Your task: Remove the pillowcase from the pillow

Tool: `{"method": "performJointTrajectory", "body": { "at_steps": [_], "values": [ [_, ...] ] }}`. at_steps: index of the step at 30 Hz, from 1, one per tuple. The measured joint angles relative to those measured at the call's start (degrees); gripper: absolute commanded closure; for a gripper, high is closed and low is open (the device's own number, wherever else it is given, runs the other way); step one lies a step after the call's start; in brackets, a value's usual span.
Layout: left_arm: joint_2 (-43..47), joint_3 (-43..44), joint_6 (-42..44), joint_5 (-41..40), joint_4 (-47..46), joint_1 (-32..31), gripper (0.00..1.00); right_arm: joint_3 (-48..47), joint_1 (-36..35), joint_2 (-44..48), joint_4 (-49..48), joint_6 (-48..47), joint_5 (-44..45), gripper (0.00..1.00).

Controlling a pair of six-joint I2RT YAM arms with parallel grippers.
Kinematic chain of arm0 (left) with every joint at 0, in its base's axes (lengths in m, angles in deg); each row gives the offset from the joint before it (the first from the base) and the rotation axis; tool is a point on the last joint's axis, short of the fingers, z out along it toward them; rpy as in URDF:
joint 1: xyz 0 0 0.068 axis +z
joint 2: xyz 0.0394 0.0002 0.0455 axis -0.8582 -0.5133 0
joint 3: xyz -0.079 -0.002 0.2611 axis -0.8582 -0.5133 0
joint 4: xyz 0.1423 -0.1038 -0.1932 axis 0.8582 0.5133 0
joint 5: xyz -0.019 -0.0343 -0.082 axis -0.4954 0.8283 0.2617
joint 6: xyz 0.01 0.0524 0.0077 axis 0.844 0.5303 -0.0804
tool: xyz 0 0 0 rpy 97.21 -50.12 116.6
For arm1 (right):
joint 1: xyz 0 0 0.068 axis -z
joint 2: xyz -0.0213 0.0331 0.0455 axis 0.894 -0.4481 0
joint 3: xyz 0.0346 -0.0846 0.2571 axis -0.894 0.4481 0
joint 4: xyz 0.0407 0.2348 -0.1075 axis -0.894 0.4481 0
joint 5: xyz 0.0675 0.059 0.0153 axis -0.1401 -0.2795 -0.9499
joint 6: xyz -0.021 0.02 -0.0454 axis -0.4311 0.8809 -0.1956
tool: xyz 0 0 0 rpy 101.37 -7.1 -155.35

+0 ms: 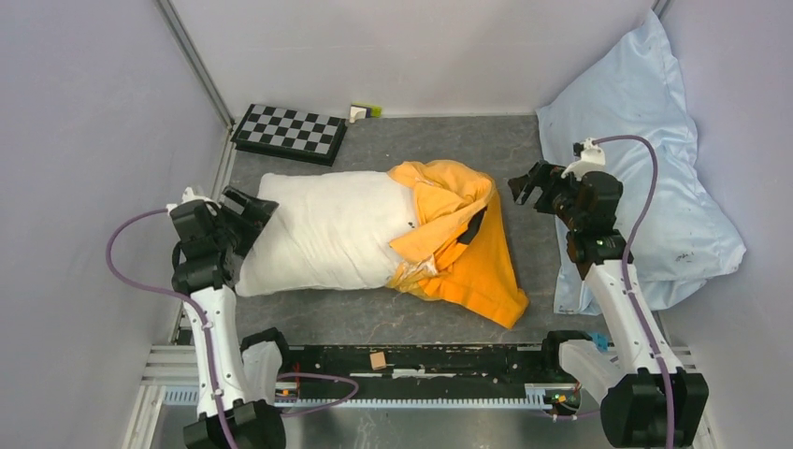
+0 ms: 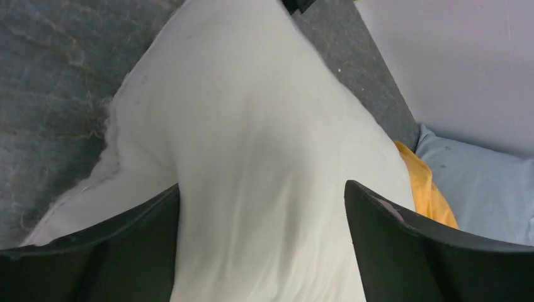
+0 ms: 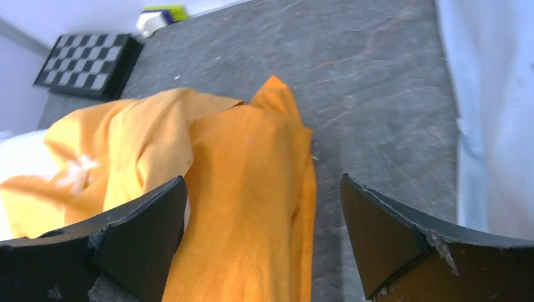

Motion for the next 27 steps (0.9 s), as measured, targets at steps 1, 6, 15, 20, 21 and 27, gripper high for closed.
{"method": "performJointTrajectory", "body": {
  "at_steps": [1,6,15,20,21,27],
  "values": [
    [0.1,0.8,-0.1,-0.4,-0.7,0.0,0.00,0.0,-0.4,-0.1,-0.8,-0.4,-0.9,0.02],
    [1.9,4.6,0.8,-3.0,-1.2,-10.8,0.00,0.4,-4.6,2.0,1.4,-2.4,-1.6,0.02],
    [3.2,6.4,1.9,-5.6,1.3,-24.5,0.00,10.6,-9.5,13.1,5.6,0.5,-0.6,0.02],
    [4.6,7.5,3.6,-16.3,3.7,-24.7,0.00,13.8,-13.9,12.4,5.9,1.3,1.0,0.02],
    [4.6,8.1,4.1,-17.4,3.9,-24.7,0.00,14.3,-14.6,12.2,5.1,1.3,1.4,0.02],
    [4.5,8.7,5.9,-8.2,1.5,-24.7,0.00,17.8,-19.9,7.3,-4.2,3.7,2.5,0.02]
  ]
}}
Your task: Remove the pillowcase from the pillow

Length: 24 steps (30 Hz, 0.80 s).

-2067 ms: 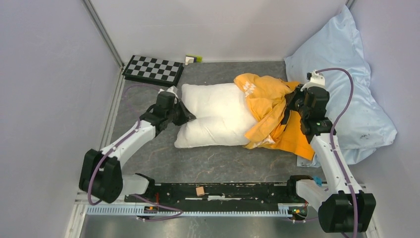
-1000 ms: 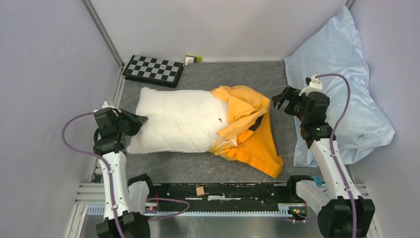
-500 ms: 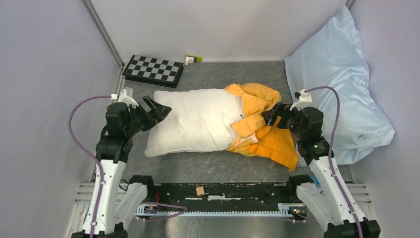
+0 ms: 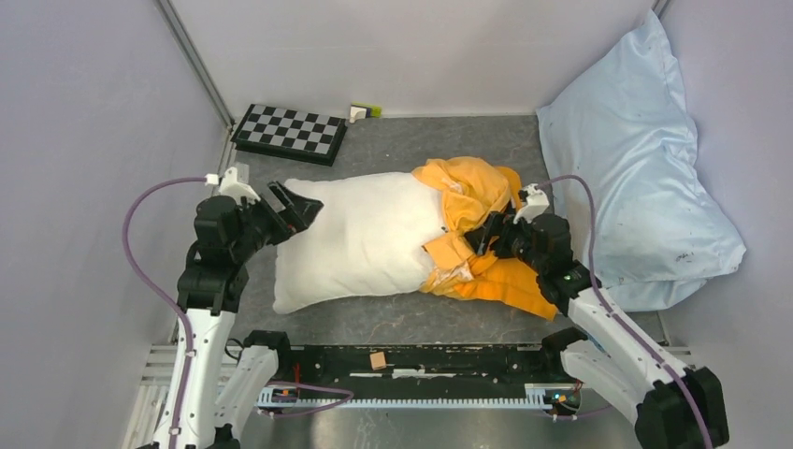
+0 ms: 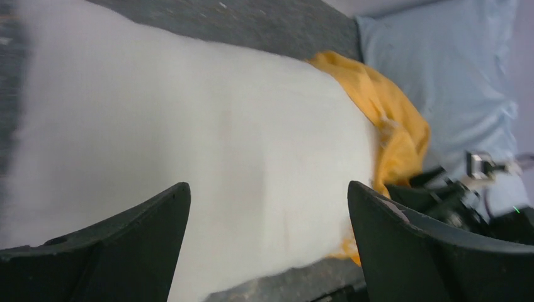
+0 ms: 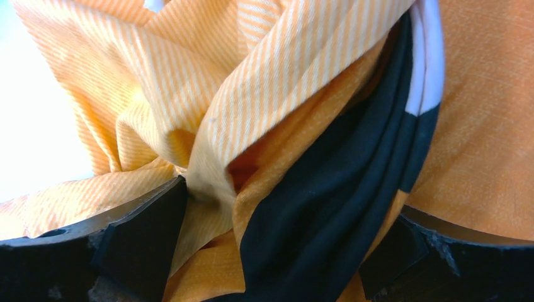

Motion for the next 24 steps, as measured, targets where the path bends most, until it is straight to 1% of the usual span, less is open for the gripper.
{"method": "performJointTrajectory", "body": {
  "at_steps": [3,4,6,8,10,12,14,17,21,24],
  "values": [
    [-0.4,-5.6,-2.8,13.3,-7.4,-0.3,0.00,-0.2,-4.2,-5.9,-6.5,2.1,0.3,0.02],
    [-1.0,-8.0,-3.7,16.5,-9.2,-0.8,0.00,-0.7,-6.0,-8.2,-8.5,2.9,0.6,0.02],
    [-1.9,-11.5,-4.3,19.0,-9.7,-1.8,0.00,-3.0,-9.9,-12.9,-11.6,4.1,1.7,0.02],
    [-2.8,-14.3,-4.4,18.0,-8.6,-2.6,0.00,-6.0,-13.0,-17.5,-13.4,4.8,2.4,0.02],
    [-2.7,-15.4,-4.4,14.7,-7.5,-2.7,0.00,-10.5,-15.6,-22.8,-14.1,4.9,2.6,0.02],
    [-2.6,-15.4,-4.4,10.9,-7.2,-2.7,0.00,-18.3,-17.1,-29.2,-11.8,3.7,2.4,0.02],
    [-2.5,-15.3,-4.4,7.9,-7.1,-2.6,0.00,-22.7,-17.6,-31.7,-9.5,2.1,3.2,0.02],
    [-2.4,-14.5,-4.3,5.1,-6.0,-2.7,0.00,-25.4,-18.7,-29.9,-5.9,-1.9,7.2,0.02],
    [-1.2,-11.1,-3.9,1.0,-2.1,-2.9,0.00,-23.6,-19.6,-20.1,1.3,-7.4,12.3,0.02],
    [0.3,-8.9,-3.8,-0.1,-0.4,-2.9,0.00,-21.3,-19.6,-14.1,4.6,-9.5,14.9,0.02]
  ]
}}
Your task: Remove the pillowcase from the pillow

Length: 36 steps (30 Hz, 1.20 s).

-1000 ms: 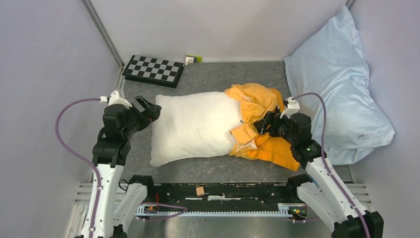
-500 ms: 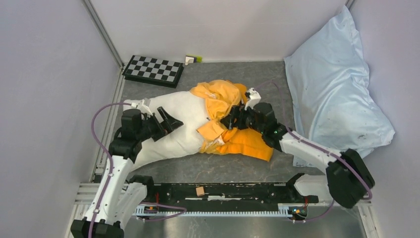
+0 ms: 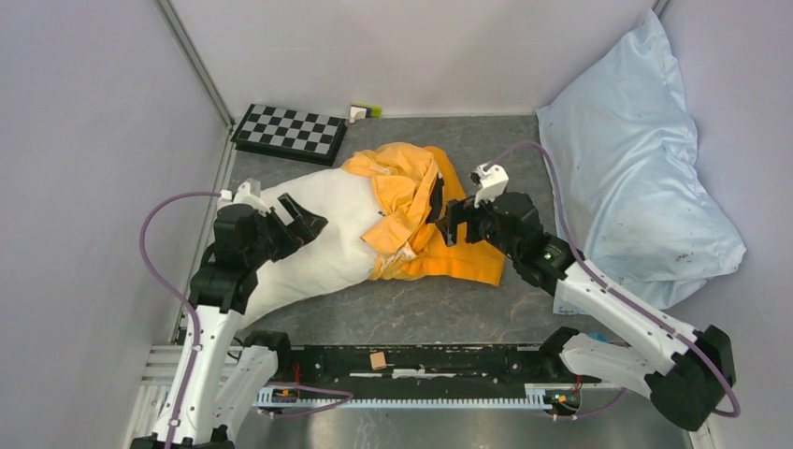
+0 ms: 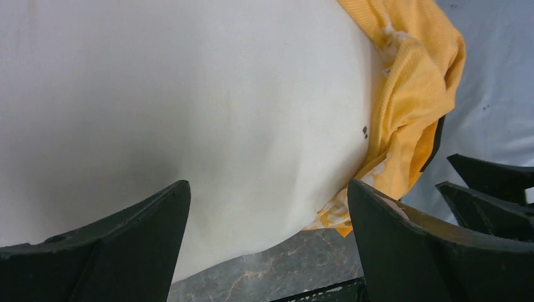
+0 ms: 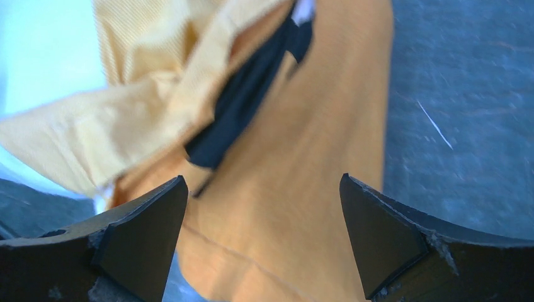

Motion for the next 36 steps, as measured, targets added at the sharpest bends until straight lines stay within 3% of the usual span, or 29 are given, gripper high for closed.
{"method": "performJointTrajectory", "body": {
  "at_steps": [7,15,19,20,22,23,25,26,32,36],
  "values": [
    [2.0,1.6,1.2,-2.5,1.8,0.0,0.00,9.9,0.1,10.1,9.2,-1.1,5.4,0.02],
    [-4.8,-0.3,1.2,-7.4,2.5,0.0,0.00,17.5,0.1,12.2,13.9,-1.6,2.1,0.04],
    [-7.3,-1.9,0.0,-10.0,1.4,0.0,0.00,18.3,0.0,9.7,14.4,-2.1,4.2,0.51],
    [-7.5,-1.9,-0.6,-10.9,1.4,0.0,0.00,18.3,0.0,9.1,14.1,-2.4,5.4,0.57],
    [-7.2,-1.9,-2.8,-14.1,1.6,0.0,0.01,18.3,0.0,7.9,13.2,-2.0,8.3,0.59],
    [-6.8,-2.0,-4.1,-16.0,1.4,0.0,0.01,18.3,0.0,7.2,12.5,-1.9,9.4,0.66],
    [-5.0,-3.5,-7.0,-18.4,0.2,0.0,0.02,18.0,0.0,5.2,11.3,-1.9,11.3,0.94],
    [-4.0,-5.0,-8.5,-19.2,-1.2,0.0,0.01,17.7,0.0,3.8,10.8,-1.8,12.0,1.00],
    [-6.4,-10.3,-17.2,-24.0,-6.1,0.0,0.00,15.7,0.5,1.6,9.1,0.0,18.8,1.00],
    [-11.8,-10.8,-21.0,-25.0,-10.0,0.0,0.01,14.3,5.3,4.8,8.3,1.9,21.3,1.00]
  ]
}}
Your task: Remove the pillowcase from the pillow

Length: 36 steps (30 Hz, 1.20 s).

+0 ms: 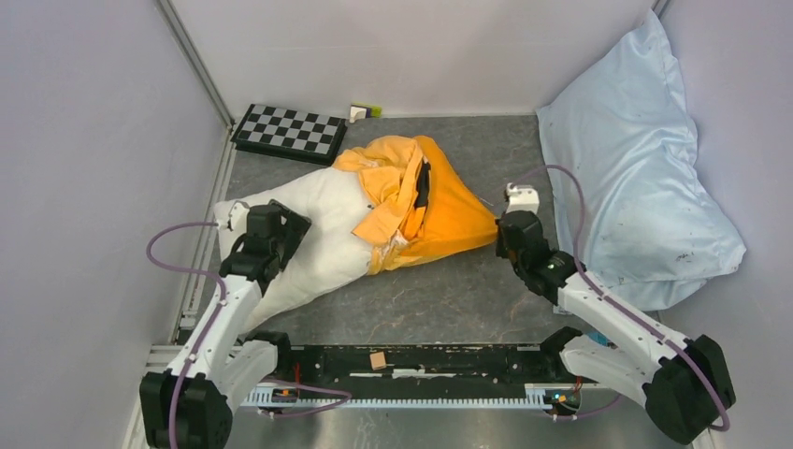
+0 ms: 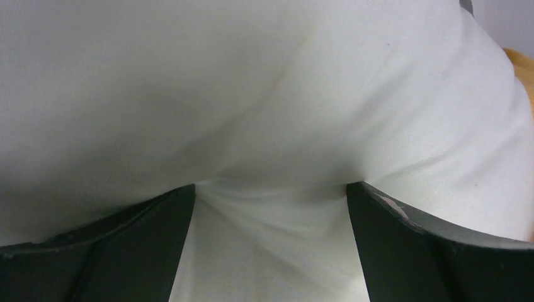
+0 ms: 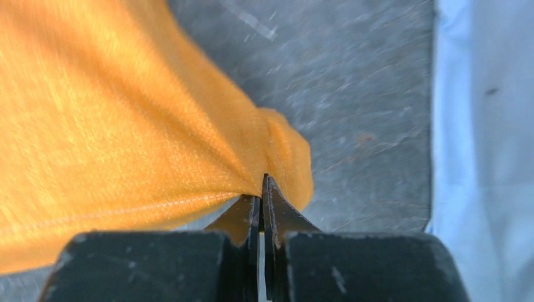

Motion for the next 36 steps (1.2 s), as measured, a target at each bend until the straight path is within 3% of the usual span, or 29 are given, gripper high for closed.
{"method": "performJointTrajectory", "body": {
  "at_steps": [14,25,27,29,30,36],
  "values": [
    [-6.6,-4.0,-5.0,5.8,-13.6,6.1,0.02,-23.7,27.8,1.8,11.8,3.8,1.2,1.00],
    [-5.2,-5.0,-5.7,6.6,-14.5,8.0,0.02,-47.8,46.1,-5.2,24.2,7.2,-3.1,1.00],
    [-5.1,-5.0,-5.7,6.6,-14.3,8.1,0.02,-48.7,46.8,-4.2,23.7,7.9,-5.4,0.77],
    [-4.5,-4.9,-5.7,6.6,-13.9,8.4,0.02,-47.3,47.2,-2.4,21.5,8.0,-9.0,0.19],
    [-4.0,-4.9,-5.7,6.6,-13.5,8.5,0.00,-45.2,47.6,-1.0,18.3,7.8,-11.8,0.02],
    [3.2,-2.1,-4.7,6.7,-6.1,9.1,0.00,-28.6,49.4,6.8,2.0,6.5,-35.4,0.02]
  ]
}}
